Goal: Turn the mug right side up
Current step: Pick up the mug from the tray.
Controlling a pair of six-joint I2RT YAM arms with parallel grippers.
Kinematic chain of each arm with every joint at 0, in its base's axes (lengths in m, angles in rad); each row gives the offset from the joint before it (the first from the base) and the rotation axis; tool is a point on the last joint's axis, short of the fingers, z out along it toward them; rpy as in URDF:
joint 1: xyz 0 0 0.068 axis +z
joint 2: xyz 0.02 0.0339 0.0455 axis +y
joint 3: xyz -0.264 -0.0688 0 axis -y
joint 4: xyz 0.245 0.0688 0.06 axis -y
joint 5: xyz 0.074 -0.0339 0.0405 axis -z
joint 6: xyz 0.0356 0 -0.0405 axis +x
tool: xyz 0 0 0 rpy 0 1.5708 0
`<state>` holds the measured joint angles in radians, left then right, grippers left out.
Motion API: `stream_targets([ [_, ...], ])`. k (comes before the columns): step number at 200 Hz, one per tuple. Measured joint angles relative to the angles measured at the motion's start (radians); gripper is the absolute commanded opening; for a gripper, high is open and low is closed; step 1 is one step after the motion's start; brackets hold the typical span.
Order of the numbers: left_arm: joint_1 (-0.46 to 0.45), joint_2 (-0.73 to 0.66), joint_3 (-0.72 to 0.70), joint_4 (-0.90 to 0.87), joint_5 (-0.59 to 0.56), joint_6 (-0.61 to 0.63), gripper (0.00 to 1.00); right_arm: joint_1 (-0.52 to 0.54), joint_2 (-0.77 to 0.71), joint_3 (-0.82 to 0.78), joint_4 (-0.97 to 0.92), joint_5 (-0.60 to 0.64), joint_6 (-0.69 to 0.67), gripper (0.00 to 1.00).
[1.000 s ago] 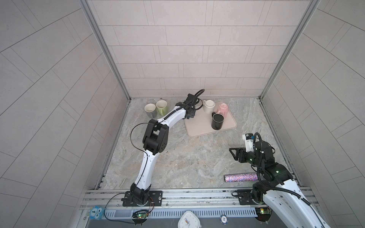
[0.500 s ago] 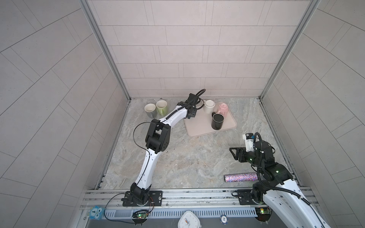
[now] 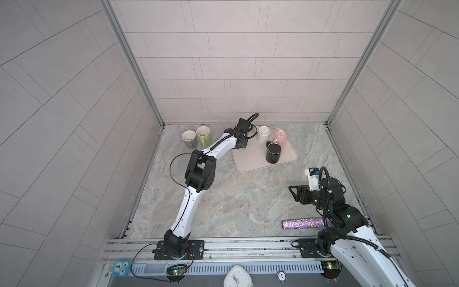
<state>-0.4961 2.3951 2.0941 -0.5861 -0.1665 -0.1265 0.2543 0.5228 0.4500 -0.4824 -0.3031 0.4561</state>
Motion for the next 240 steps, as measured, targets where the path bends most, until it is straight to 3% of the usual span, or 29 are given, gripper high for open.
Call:
stream_targets([
  [110, 0.001, 0.004, -0.002, 0.009, -0.029, -0.004, 0.09, 0.000, 0.000, -0.018, 0.002, 0.005, 0.001, 0.70],
  [130, 0.001, 0.000, -0.015, 0.021, -0.029, -0.004, 0.00, 0.000, 0.000, -0.027, 0.007, 0.004, 0.007, 0.70],
  [240, 0.008, -0.146, -0.232, 0.076, 0.089, -0.068, 0.00, 0.000, 0.004, -0.060, 0.081, -0.064, 0.069, 0.70],
])
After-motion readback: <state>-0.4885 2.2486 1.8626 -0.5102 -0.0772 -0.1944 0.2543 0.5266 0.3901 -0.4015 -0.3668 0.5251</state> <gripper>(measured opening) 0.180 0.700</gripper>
